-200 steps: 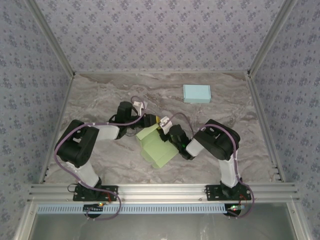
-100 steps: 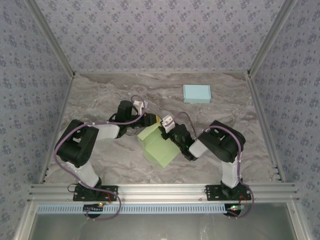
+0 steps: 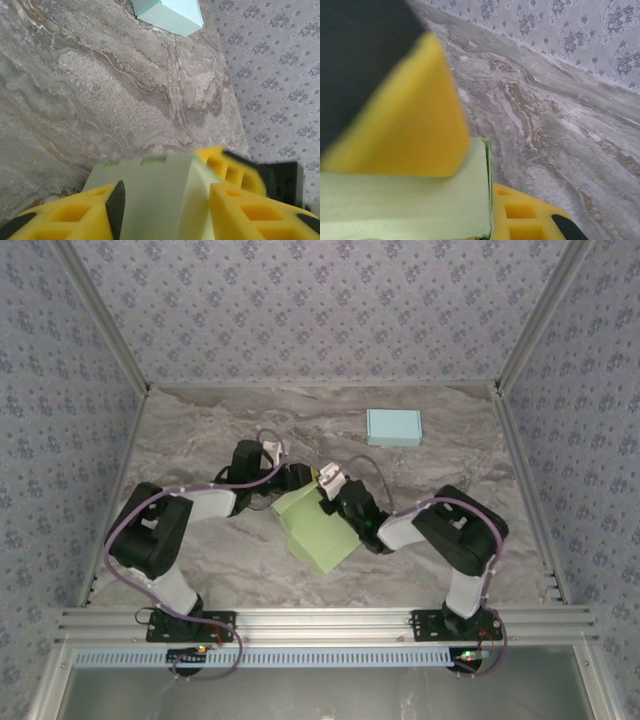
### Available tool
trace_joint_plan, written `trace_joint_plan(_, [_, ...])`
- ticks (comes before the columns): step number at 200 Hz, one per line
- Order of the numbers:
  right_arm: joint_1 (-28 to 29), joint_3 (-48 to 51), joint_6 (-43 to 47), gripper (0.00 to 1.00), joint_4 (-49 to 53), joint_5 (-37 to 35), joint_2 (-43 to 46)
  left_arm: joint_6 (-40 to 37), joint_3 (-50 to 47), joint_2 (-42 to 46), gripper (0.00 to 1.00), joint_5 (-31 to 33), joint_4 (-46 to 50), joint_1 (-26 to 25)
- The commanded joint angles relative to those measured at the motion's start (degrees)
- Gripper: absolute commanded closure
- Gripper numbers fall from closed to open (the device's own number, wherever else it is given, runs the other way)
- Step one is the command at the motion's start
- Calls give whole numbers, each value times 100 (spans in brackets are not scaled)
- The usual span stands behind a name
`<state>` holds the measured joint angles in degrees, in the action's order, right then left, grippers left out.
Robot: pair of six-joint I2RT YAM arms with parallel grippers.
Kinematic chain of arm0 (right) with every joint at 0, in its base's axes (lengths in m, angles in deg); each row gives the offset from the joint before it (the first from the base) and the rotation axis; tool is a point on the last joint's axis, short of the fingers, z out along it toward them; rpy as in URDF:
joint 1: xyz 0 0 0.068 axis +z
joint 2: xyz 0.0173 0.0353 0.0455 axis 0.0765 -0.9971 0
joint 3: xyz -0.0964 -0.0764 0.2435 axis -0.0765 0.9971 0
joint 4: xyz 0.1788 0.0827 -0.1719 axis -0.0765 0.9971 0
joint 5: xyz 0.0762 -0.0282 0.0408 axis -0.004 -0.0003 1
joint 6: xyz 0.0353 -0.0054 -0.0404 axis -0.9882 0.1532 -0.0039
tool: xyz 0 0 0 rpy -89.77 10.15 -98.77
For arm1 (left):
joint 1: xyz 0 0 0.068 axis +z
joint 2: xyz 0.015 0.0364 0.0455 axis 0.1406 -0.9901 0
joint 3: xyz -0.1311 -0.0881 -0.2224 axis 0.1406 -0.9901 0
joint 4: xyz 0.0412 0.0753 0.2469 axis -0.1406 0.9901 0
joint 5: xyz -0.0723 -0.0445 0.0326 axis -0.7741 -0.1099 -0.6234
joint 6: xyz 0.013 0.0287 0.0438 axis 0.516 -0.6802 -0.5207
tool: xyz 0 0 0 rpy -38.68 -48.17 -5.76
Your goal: Fold the paper box
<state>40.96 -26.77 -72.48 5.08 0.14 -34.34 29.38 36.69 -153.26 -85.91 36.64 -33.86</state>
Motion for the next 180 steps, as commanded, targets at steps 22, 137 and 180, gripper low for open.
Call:
trace_joint_plan(22, [-799, -979, 1314, 90, 3908, 1512, 1160, 276, -91, 905, 32, 246, 759, 422])
trace_joint_plan(137, [-466, -4601, 4808, 85, 9561, 784, -948, -152, -651, 1777, 21, 2085, 2059, 824])
trace_joint_plan(180, [-189, -4673, 4943, 58, 9514, 1582, -657, -444, -886, 1667, 21, 1722, 1538, 820])
